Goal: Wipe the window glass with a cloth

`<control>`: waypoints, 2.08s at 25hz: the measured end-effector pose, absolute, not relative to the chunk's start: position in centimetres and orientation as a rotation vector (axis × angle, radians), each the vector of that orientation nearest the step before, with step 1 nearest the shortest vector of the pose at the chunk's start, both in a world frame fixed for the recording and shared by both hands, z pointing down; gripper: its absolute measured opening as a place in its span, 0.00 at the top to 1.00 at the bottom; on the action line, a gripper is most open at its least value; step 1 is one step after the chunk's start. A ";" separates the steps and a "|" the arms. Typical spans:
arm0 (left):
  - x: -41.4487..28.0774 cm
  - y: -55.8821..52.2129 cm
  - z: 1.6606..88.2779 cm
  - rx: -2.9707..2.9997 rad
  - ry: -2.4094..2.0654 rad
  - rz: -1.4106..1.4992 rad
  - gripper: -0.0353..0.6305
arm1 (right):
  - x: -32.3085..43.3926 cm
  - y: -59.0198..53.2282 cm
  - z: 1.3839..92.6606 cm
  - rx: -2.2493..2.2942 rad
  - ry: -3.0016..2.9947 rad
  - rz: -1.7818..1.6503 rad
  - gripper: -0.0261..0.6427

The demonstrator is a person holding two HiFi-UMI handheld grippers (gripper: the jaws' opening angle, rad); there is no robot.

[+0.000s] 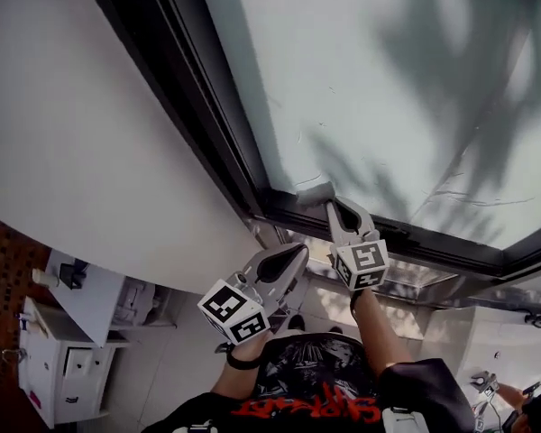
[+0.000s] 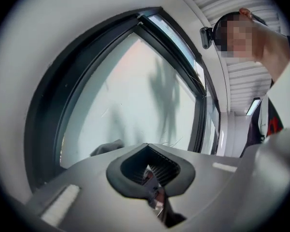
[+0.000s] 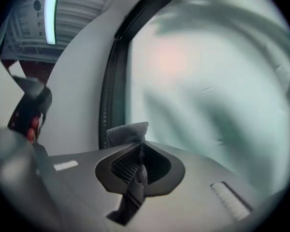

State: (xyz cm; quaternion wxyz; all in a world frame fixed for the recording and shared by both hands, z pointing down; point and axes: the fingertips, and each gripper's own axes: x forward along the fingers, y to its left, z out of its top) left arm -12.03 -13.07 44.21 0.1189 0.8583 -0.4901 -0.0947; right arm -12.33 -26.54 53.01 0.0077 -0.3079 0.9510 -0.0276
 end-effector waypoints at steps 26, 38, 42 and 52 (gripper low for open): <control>-0.7 -16.9 46.6 2.695 -0.852 -0.165 0.95 | 7.1 -31.6 58.1 -1.648 2.708 -0.322 0.94; 5.3 -17.5 47.8 2.752 -0.687 -0.047 0.95 | 36.5 -31.7 63.1 -2.285 2.193 -0.413 0.94; 6.1 -17.7 47.9 2.749 -0.711 -0.001 0.95 | 43.2 -31.0 62.4 -2.457 2.035 -0.416 0.94; 4.8 -18.1 49.8 2.702 -0.844 -0.001 0.95 | 22.2 -26.3 50.1 -1.639 2.370 -0.043 0.94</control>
